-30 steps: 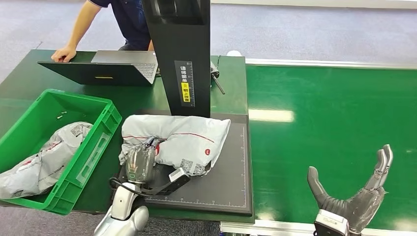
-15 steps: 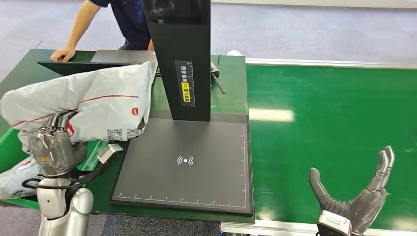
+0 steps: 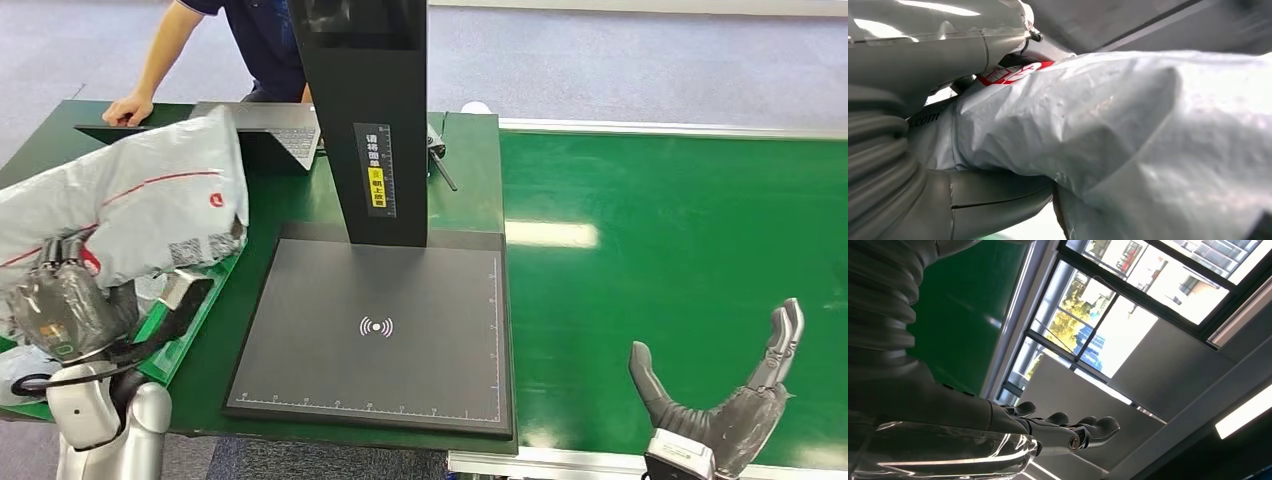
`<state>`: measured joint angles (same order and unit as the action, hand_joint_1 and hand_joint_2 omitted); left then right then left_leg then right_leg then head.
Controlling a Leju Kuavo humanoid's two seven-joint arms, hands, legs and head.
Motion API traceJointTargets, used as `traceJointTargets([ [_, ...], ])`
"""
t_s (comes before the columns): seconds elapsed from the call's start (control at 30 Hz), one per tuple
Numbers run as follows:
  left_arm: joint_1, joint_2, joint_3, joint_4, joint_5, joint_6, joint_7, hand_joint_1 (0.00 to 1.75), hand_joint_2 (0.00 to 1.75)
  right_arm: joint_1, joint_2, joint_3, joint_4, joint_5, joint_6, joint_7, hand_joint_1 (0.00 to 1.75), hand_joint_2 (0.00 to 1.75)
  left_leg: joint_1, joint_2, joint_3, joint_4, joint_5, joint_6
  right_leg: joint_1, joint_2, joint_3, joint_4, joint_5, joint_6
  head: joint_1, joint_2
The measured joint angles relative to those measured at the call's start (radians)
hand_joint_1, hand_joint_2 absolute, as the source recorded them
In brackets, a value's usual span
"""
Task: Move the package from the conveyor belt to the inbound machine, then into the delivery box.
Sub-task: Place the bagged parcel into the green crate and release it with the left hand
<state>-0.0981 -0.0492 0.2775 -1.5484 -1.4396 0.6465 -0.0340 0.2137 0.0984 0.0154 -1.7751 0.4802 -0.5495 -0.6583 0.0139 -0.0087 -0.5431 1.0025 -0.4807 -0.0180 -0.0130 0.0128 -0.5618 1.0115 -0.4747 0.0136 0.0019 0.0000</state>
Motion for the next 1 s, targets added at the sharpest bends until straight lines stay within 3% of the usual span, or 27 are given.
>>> traceJointTargets([
  [0.1, -0.059, 0.059, 0.014, 0.1, -0.049, -0.105, 0.146, 1.75, 1.75, -0.001, 0.002, 0.0, 0.0, -0.001, 0.005, 0.006, 0.0, 1.75, 0.001, -0.001, 0.0, 0.0, 0.001, -0.001, 0.0, -0.001, 0.0, 0.0, 0.0, 0.0, 0.0, 0.0],
  [0.2, -0.133, 0.121, 0.035, 0.246, -0.06, -0.193, 0.224, 1.75, 1.75, -0.002, 0.006, -0.001, 0.003, -0.002, 0.019, 0.018, 0.0, 1.75, 0.001, 0.0, 0.0, 0.0, 0.002, -0.002, 0.001, 0.0, 0.0, 0.001, 0.001, -0.001, 0.0, 0.0],
  [0.47, -0.232, 0.222, 0.102, 0.516, -0.01, -0.195, 0.26, 1.75, 1.75, -0.002, 0.016, -0.001, 0.014, -0.009, 0.031, 0.037, 0.0, 1.75, 0.001, 0.001, -0.001, 0.0, 0.002, -0.002, 0.001, 0.002, -0.001, 0.001, 0.001, -0.002, 0.0, 0.0],
  [0.5, -0.242, 0.231, 0.109, 0.54, -0.009, -0.186, 0.26, 1.55, 1.75, -0.002, 0.018, -0.001, 0.014, -0.009, 0.032, 0.039, 0.0, 1.75, 0.001, 0.001, -0.001, 0.0, 0.002, -0.002, 0.001, 0.002, -0.002, 0.001, 0.001, -0.002, 0.0, 0.0],
  [0.6, -0.264, 0.249, 0.127, 0.593, -0.012, -0.155, 0.263, 0.24, 1.75, -0.003, 0.022, 0.0, 0.014, -0.009, 0.035, 0.043, 0.0, 1.75, 0.001, 0.001, -0.002, 0.0, 0.002, -0.002, 0.001, 0.002, -0.002, 0.001, 0.001, -0.002, 0.0, 0.0],
  [0.63, -0.267, 0.252, 0.132, 0.602, -0.015, -0.148, 0.266, 0.0, 1.75, -0.003, 0.024, 0.0, 0.015, -0.008, 0.036, 0.045, 0.0, 1.75, 0.001, 0.001, -0.002, 0.0, 0.002, -0.002, 0.001, 0.002, -0.002, 0.001, 0.001, -0.002, 0.0, 0.0],
  [0.77, -0.268, 0.253, 0.145, 0.614, -0.018, -0.098, 0.274, 0.0, 1.75, -0.004, 0.027, 0.001, 0.018, -0.005, 0.036, 0.05, 0.0, 1.75, 0.001, 0.001, -0.001, 0.0, 0.002, -0.002, 0.001, 0.002, -0.002, 0.001, 0.002, -0.002, 0.0, 0.0],
  [0.83, -0.266, 0.25, 0.154, 0.608, 0.024, -0.042, 0.233, 0.0, 1.75, -0.004, 0.028, 0.001, 0.019, -0.005, 0.036, 0.051, 0.0, 1.75, 0.001, 0.001, -0.001, 0.0, 0.002, -0.002, 0.001, 0.002, -0.002, 0.001, 0.002, -0.002, 0.0, 0.0],
  [0.9, -0.26, 0.243, 0.159, 0.583, 0.114, -0.015, 0.149, 0.0, 1.75, -0.004, 0.029, 0.001, 0.019, -0.005, 0.037, 0.051, 0.0, 1.75, 0.001, 0.001, -0.001, 0.0, 0.002, -0.002, 0.001, 0.002, -0.002, 0.001, 0.001, -0.002, 0.0, 0.0],
  [1.0, -0.246, 0.213, 0.152, 0.513, 0.349, -0.087, -0.03, 0.0, 1.75, -0.004, 0.029, 0.001, 0.019, -0.017, 0.039, 0.046, 0.0, 1.75, 0.001, 0.001, -0.001, 0.0, 0.002, -0.002, 0.001, 0.001, -0.002, 0.001, 0.001, -0.002, 0.0, 0.0],
])
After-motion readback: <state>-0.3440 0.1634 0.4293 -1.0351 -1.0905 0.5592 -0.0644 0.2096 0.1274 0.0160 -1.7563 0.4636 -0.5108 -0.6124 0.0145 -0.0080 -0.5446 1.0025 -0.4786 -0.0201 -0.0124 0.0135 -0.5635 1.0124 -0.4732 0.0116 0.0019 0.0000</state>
